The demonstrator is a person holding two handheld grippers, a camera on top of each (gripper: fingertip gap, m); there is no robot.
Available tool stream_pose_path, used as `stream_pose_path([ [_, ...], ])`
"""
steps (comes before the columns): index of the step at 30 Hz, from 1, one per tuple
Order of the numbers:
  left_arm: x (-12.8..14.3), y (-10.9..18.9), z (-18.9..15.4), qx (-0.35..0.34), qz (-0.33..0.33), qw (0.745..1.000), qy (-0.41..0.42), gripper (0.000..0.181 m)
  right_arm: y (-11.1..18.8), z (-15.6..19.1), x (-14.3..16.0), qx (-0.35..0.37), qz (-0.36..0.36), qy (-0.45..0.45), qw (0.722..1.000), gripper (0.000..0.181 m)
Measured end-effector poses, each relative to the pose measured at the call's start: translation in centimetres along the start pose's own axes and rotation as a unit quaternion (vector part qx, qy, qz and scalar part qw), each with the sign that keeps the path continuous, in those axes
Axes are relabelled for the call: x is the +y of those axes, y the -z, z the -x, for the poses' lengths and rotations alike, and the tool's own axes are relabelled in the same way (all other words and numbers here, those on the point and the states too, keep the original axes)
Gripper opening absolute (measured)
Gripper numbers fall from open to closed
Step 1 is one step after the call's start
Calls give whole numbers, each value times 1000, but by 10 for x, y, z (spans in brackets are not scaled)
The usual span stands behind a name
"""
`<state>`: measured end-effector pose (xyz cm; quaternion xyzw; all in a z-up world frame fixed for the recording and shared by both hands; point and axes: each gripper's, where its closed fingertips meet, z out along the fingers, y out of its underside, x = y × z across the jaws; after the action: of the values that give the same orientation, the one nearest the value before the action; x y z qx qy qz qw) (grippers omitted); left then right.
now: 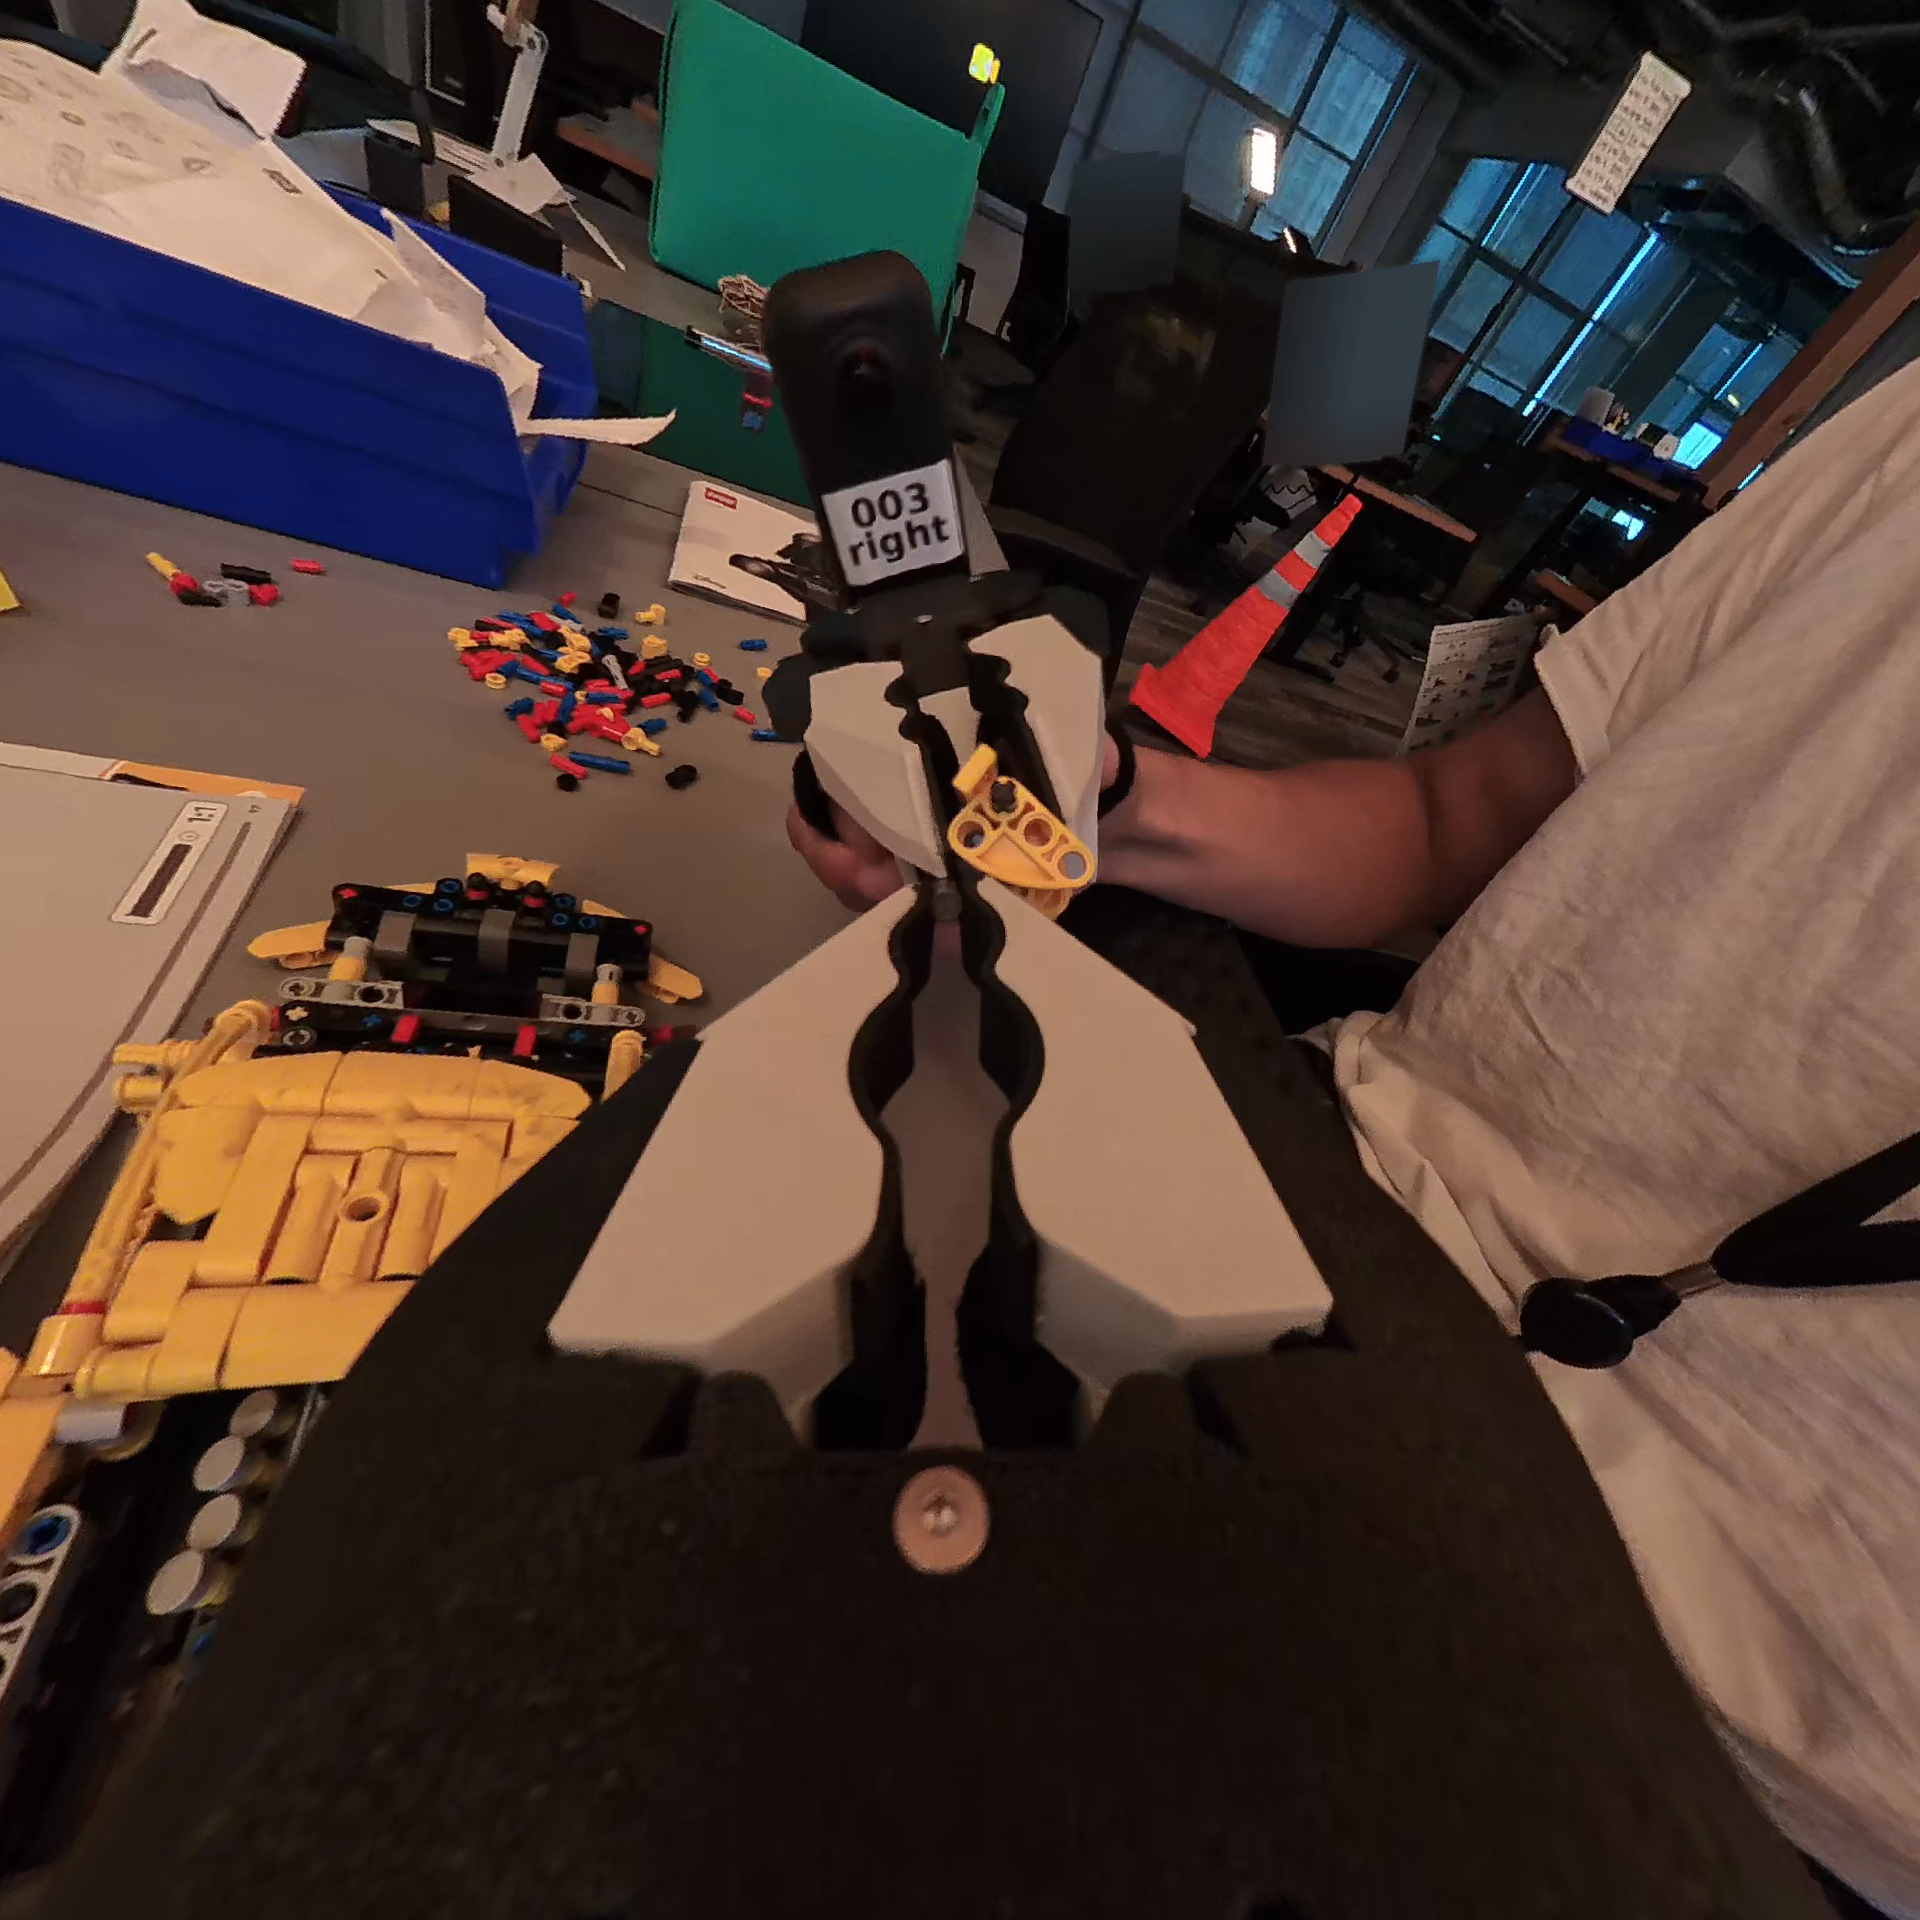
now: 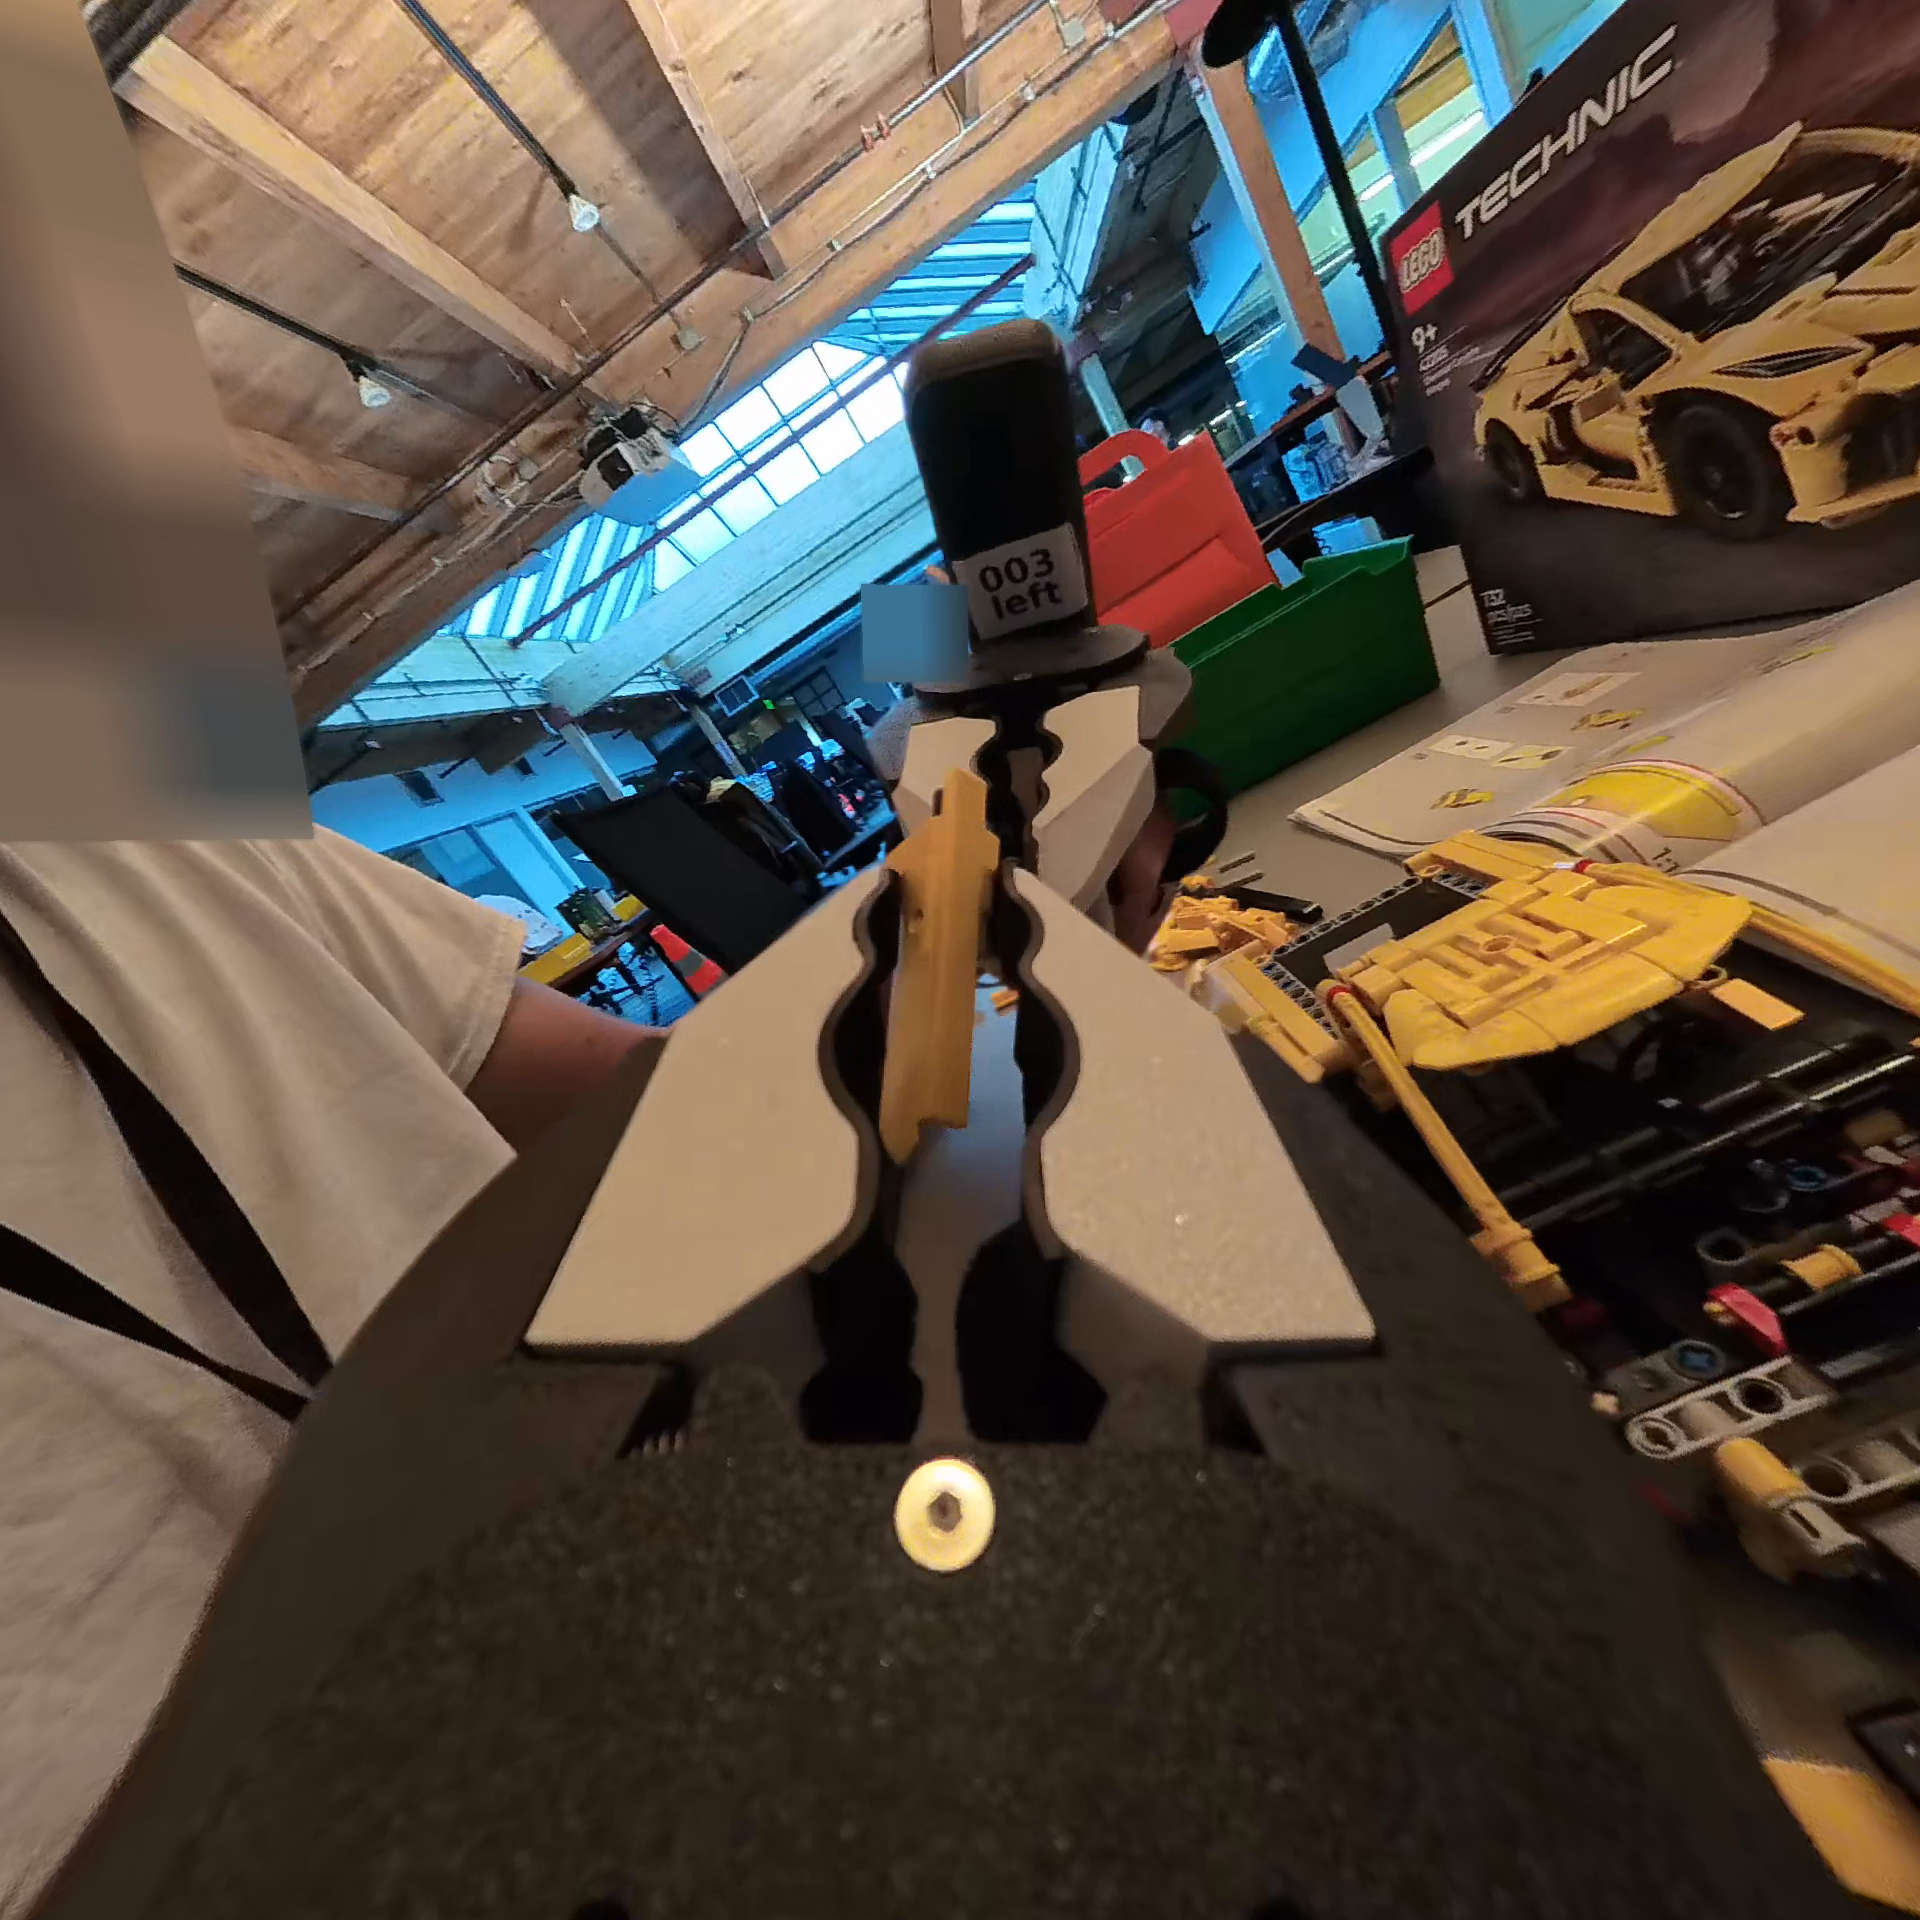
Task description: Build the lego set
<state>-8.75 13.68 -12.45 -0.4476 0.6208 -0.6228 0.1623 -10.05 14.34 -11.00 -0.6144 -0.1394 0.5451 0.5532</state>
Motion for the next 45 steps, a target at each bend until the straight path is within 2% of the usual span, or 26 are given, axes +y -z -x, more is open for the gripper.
stream_pose_path([
  [8,8,-2,0,0,24,1000,-1,4,2,-1,8,2,30,26,999,18],
  [13,14,1,7,-12,40,999,13,4,2,-7,12,70,68,143,985,16],
  [16,20,7,17,-46,62,997,6,4,6,-19,13,147,98,244,954,16],
  [18,23,15,27,-77,74,994,1,4,9,-25,16,192,134,331,914,15],
  [19,24,19,30,-85,78,993,2,4,11,-27,18,215,153,381,886,16],
  [20,24,22,31,-90,79,993,3,4,14,-31,18,246,168,435,850,15],
  [23,22,31,31,-95,77,992,0,4,23,-39,15,321,191,592,714,15],
  [24,20,32,30,-95,75,993,-3,4,24,-40,15,336,203,618,682,15],
  [26,16,34,28,-96,68,993,-11,4,21,-36,16,342,206,666,630,15],
  [29,12,31,23,-95,63,993,-26,4,17,-41,28,338,245,706,572,15],
  [32,10,25,17,-95,65,992,-43,4,11,-35,30,320,231,761,515,15],
  [35,13,20,15,-97,78,991,-51,4,11,-33,27,330,224,771,497,15],
  [40,8,17,9,-87,67,993,-53,4,12,-30,21,331,196,762,522,15],
  [45,11,16,9,-83,72,993,-46,4,11,-27,19,331,185,767,518,15],
])
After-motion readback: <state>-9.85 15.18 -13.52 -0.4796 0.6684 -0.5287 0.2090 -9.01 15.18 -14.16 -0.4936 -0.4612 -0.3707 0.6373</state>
